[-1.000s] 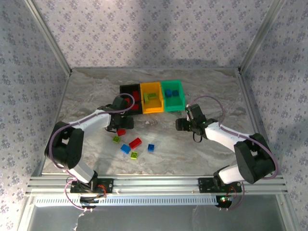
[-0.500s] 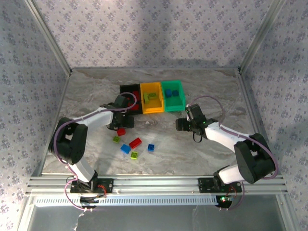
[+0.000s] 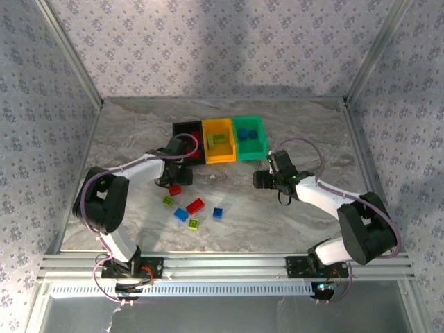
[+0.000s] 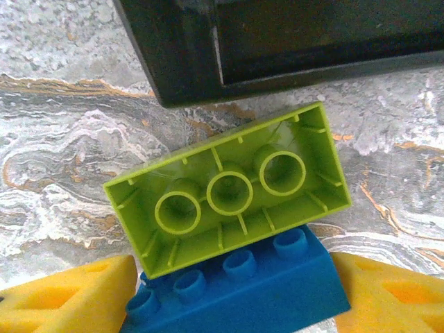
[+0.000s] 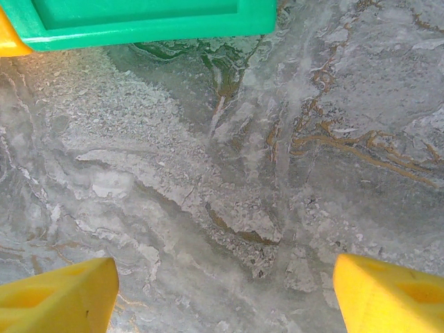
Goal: Sort the legos into containers by color
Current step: Pick up the lego from the middle-left of the table, then place the lego in the container.
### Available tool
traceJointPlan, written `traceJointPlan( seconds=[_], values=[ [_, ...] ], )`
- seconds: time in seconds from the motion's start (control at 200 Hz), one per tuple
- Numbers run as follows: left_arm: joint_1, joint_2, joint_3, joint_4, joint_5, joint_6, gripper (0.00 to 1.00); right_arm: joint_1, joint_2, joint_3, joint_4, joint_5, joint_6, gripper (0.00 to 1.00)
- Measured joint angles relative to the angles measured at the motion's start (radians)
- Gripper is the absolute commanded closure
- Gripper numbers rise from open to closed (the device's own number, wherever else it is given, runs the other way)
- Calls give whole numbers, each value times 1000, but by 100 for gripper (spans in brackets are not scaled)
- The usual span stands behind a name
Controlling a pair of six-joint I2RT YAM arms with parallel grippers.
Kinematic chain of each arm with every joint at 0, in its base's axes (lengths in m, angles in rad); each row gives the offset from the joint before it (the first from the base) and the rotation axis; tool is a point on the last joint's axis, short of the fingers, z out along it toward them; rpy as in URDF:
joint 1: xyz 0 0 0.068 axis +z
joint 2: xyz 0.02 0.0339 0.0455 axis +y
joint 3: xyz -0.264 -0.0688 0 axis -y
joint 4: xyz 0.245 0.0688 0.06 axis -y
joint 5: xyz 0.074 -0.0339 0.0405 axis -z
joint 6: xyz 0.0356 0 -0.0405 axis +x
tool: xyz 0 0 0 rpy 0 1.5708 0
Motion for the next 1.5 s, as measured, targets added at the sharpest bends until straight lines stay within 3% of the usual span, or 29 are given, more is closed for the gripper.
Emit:
traceJointPlan(
  seconds=[0.215,0.27,0.41,0.715,0.93,1.244,1.499],
  values=[
    [0,3,1,0,0,3,30,0,0,0,0,0,0,17],
    [0,0,1,0,0,7,37,0,0,0,0,0,0,17],
    [-3,-21,1,-1,0,15,41,0,0,0,0,0,0,17],
    [-23,-74,5,-9,0,15,42,0,0,0,0,-1,0,17],
    [-83,-96,74,-43,1,15,42,0,0,0,0,-8,0,17],
    [-142,-76,288,-51,30,18,42,0,0,0,0,-10,0,17],
    [-182,153,597,-43,67,47,41,0,0,0,0,-11,0,17]
  ],
)
